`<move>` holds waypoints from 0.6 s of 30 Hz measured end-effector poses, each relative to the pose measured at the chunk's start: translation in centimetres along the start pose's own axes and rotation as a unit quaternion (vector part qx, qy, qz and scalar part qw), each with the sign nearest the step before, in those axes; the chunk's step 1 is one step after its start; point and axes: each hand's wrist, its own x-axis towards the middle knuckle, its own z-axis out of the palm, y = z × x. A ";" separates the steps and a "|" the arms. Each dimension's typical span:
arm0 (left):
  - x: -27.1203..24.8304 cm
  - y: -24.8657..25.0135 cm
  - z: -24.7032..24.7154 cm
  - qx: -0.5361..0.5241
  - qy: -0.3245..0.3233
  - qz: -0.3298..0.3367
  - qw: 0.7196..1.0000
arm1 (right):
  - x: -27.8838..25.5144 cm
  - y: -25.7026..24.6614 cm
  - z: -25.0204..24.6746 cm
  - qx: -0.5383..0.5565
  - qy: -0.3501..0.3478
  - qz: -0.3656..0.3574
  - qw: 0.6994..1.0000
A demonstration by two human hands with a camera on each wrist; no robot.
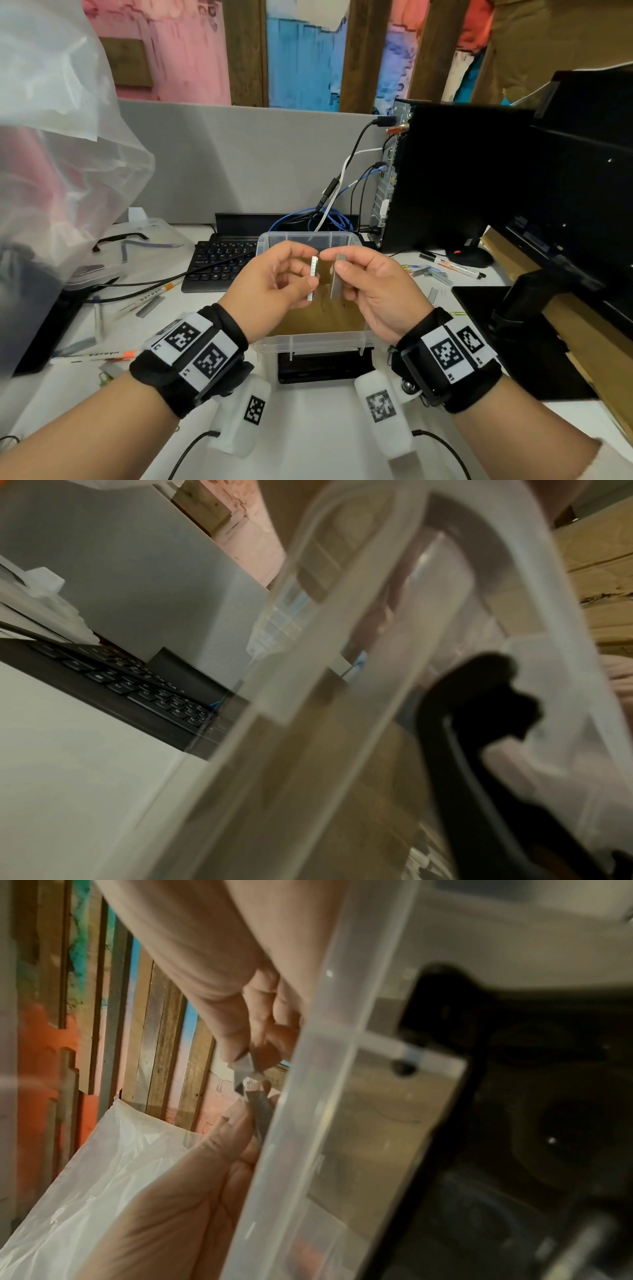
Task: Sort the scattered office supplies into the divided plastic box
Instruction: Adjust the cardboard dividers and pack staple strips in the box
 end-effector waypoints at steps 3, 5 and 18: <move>0.1 -0.1 0.0 0.001 -0.005 -0.001 1.000 | 0.0 -0.2 0.1 0.048 0.007 0.010 0.999; 0.1 -0.1 -0.1 0.010 -0.021 0.001 1.000 | 0.0 -0.4 0.1 0.060 -0.001 0.016 0.998; 0.0 -0.4 -0.4 0.023 -0.049 0.022 0.998 | 0.2 -0.5 0.3 0.039 -0.001 0.051 0.998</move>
